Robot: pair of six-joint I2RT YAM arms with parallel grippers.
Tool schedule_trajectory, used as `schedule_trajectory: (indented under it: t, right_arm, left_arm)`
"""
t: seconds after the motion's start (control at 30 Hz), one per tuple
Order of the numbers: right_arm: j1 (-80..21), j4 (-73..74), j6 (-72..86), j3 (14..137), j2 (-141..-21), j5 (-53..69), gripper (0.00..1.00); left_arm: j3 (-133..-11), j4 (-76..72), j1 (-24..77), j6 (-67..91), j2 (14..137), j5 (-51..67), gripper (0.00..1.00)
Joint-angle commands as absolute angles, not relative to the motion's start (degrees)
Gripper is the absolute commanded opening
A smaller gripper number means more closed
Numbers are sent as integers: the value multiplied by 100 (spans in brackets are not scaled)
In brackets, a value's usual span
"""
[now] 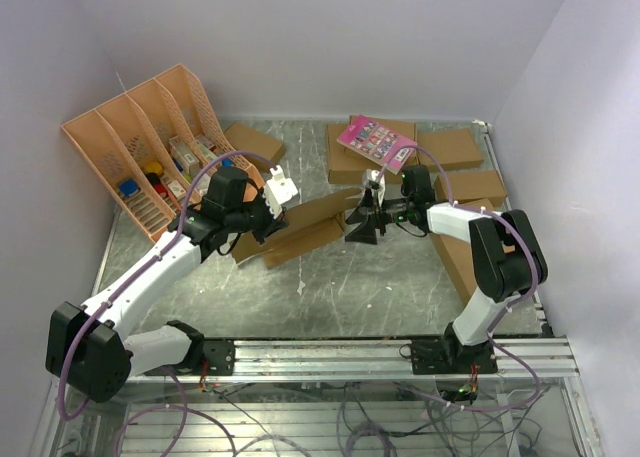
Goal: Fold the paper box
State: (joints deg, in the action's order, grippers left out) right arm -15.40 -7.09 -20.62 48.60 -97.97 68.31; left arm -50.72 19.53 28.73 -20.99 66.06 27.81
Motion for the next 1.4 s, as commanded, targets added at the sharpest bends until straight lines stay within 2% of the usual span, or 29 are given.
schedule_trajectory:
  t: [0.0,0.07,0.27,0.33,0.4,0.43,0.57,0.63,0.9,0.97,1.13,1.37]
  right_arm:
    - [-1516,563,-3087,5419,-10203,7010,57]
    - [-1506,778,-3248,5584,-10339,6977,49]
    - [-1512,444,-2905,5614,-10429,6718,38]
    - [-1514,143,-2591,5560,-10425,6514,30]
    - [-1519,-160,-2293,5499,-10419,6267,14]
    - [-1522,-317,-2154,5449,-10416,6168,10]
    - [-1551,-921,-1687,5237,-10348,5766,1]
    - [-1579,-1156,-1529,5124,-10313,5700,3]
    - [-1627,-2350,-1115,4557,-10113,5415,41]
    - [-1649,-2753,-1021,4354,-10054,5339,47]
    - [-1697,-3669,-690,4015,-10050,5218,52]
    - [-1777,-5286,-309,3571,-10204,4971,51]
  left_arm:
    - [-5042,1999,2909,-2063,6644,2899,7]
    - [-5043,2001,2909,-2053,6645,2899,7]
    - [-5042,1988,2909,-2048,6658,2913,7]
    - [-5039,1993,2905,-2054,6666,2923,7]
    - [-5046,1986,2909,-2050,6681,2935,7]
    - [-5045,1989,2909,-2043,6686,2948,7]
    - [-5038,1982,2909,-2042,6696,2983,7]
    - [-5040,1970,2909,-2040,6710,2992,7]
    - [-5040,1988,2909,-2050,6740,3036,7]
    - [-5043,1987,2909,-2053,6741,3056,7]
    - [-5045,1980,2909,-2054,6719,3138,7]
    - [-5043,1960,2910,-2078,6658,3247,7]
